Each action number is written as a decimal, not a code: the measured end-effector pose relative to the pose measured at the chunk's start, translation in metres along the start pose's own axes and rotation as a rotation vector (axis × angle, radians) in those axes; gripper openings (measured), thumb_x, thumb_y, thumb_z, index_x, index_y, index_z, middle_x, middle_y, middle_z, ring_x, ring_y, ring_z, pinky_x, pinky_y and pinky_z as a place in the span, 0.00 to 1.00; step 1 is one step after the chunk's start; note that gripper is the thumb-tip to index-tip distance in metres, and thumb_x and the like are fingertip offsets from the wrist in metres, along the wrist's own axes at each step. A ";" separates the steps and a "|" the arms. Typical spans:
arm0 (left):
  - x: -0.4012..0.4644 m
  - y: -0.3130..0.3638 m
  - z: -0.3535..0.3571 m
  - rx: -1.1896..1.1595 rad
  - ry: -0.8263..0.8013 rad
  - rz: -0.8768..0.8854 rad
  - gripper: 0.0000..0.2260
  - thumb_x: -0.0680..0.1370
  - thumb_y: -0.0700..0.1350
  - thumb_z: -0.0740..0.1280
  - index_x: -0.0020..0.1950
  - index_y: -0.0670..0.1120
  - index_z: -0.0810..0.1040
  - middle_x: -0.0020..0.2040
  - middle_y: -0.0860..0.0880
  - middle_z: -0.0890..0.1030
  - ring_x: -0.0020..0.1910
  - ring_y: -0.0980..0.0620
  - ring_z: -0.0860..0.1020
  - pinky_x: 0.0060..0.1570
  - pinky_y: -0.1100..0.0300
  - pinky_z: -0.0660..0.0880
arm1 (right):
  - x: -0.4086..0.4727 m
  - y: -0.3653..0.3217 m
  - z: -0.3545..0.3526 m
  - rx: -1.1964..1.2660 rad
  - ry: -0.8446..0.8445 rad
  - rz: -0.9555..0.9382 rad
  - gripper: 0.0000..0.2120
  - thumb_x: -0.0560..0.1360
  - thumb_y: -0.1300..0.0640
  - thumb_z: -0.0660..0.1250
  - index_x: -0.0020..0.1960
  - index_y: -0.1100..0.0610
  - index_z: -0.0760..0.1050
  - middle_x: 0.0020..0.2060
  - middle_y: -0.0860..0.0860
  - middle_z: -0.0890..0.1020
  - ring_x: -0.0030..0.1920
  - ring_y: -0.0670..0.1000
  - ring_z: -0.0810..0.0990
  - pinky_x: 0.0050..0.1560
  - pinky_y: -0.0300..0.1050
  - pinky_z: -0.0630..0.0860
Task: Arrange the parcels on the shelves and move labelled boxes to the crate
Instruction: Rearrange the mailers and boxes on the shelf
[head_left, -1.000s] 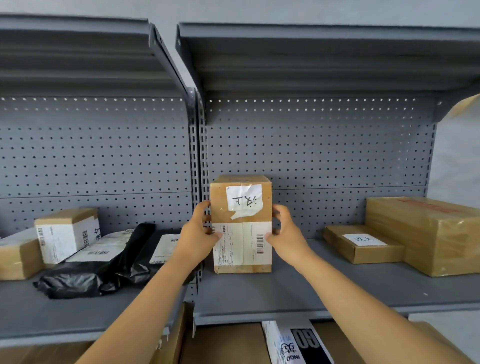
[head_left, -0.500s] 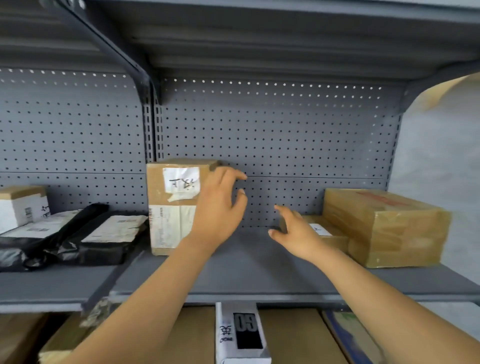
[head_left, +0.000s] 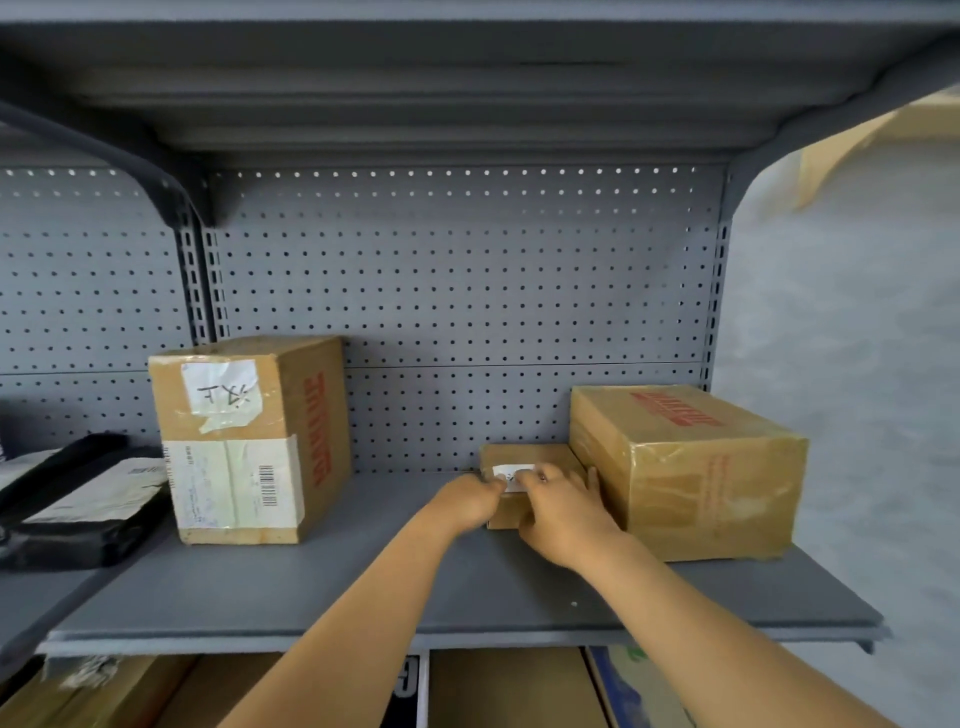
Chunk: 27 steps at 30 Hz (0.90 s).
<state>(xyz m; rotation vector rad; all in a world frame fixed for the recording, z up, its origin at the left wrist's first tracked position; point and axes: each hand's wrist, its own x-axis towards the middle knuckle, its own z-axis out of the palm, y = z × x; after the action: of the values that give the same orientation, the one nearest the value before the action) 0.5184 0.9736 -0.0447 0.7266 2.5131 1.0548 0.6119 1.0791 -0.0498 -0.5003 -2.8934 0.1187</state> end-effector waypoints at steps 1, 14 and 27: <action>0.003 0.001 0.003 -0.005 0.002 -0.016 0.22 0.83 0.55 0.53 0.67 0.43 0.75 0.64 0.43 0.78 0.60 0.47 0.76 0.55 0.56 0.70 | 0.001 0.000 0.002 0.006 0.008 -0.002 0.27 0.78 0.54 0.61 0.76 0.50 0.62 0.72 0.54 0.66 0.72 0.61 0.62 0.76 0.64 0.47; 0.017 -0.002 0.005 0.038 0.026 -0.029 0.16 0.83 0.50 0.53 0.56 0.43 0.77 0.53 0.45 0.80 0.52 0.47 0.77 0.50 0.56 0.70 | 0.001 0.000 0.006 -0.011 0.087 -0.048 0.26 0.78 0.53 0.59 0.76 0.45 0.61 0.72 0.48 0.67 0.67 0.59 0.64 0.68 0.58 0.62; 0.013 -0.019 -0.032 -0.276 -0.089 -0.051 0.28 0.77 0.59 0.62 0.73 0.44 0.71 0.72 0.46 0.72 0.71 0.47 0.70 0.71 0.55 0.64 | 0.017 -0.021 -0.009 0.101 0.013 0.035 0.30 0.73 0.45 0.67 0.74 0.42 0.65 0.72 0.49 0.63 0.70 0.60 0.62 0.69 0.62 0.63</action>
<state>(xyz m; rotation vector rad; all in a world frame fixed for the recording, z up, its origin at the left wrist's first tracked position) 0.4867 0.9513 -0.0375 0.6117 2.2390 1.2869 0.5914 1.0651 -0.0359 -0.5309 -2.8494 0.2648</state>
